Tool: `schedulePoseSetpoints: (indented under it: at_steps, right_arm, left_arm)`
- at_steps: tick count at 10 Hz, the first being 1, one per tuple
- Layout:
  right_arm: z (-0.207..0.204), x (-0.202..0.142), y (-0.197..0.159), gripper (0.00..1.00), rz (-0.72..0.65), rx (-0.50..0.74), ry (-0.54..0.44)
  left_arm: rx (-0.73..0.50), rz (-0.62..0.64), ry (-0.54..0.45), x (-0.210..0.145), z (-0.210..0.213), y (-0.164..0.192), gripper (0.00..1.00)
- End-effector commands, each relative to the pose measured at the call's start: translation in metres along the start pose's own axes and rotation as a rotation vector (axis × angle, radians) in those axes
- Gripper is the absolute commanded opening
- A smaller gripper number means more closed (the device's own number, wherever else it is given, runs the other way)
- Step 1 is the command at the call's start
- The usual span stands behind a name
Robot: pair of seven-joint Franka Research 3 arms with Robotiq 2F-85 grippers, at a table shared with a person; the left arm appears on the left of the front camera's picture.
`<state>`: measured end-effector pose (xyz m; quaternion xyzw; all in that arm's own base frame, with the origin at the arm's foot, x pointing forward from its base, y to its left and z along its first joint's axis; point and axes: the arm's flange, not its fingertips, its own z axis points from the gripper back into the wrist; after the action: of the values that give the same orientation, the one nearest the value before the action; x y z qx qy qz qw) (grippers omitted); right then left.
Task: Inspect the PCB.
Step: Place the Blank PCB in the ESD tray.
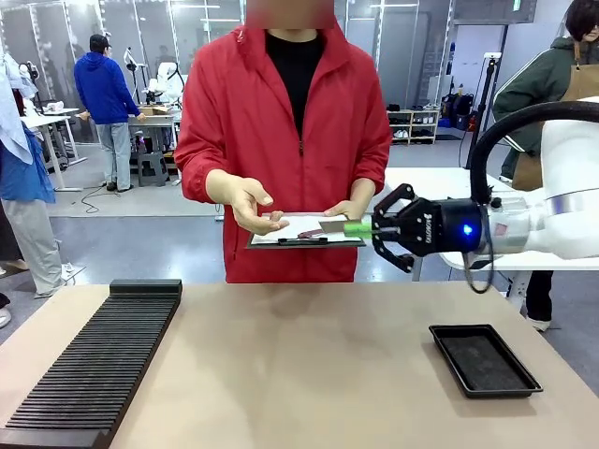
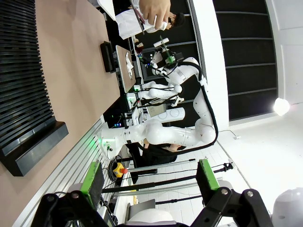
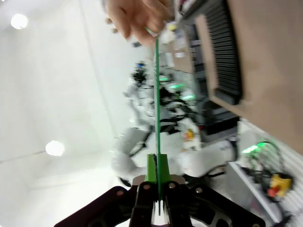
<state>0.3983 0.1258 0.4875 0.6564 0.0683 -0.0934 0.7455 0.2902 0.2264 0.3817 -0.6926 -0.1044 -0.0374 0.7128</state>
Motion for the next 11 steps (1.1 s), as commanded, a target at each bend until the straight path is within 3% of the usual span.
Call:
schedulePoseSetpoints:
  at_steps: [1,3,4,8,11]
  right_arm:
    - [0.046,-0.02,0.007,0.03,0.188,-0.134,-0.021]
    - [0.081,-0.024,-0.004,0.03,0.23,-0.312,-0.123]
    - [0.098,-0.023,-0.01,0.03,0.256,-0.345,-0.166]
    - [0.167,-0.003,-0.067,0.03,0.392,-0.492,-0.225]
    - [0.177,0.021,-0.107,0.03,0.39,-0.533,-0.221]
  left_arm:
    - [0.006,0.007,0.004,-0.002,0.001,-0.002,1.0]
    - [0.006,0.007,0.004,-0.002,0.001,-0.002,1.0]
    - [0.006,0.007,0.004,-0.002,0.001,-0.002,1.0]
    - [0.006,0.007,0.004,-0.002,0.001,-0.002,1.0]
    - [0.006,0.007,0.004,-0.002,0.001,-0.002,1.0]
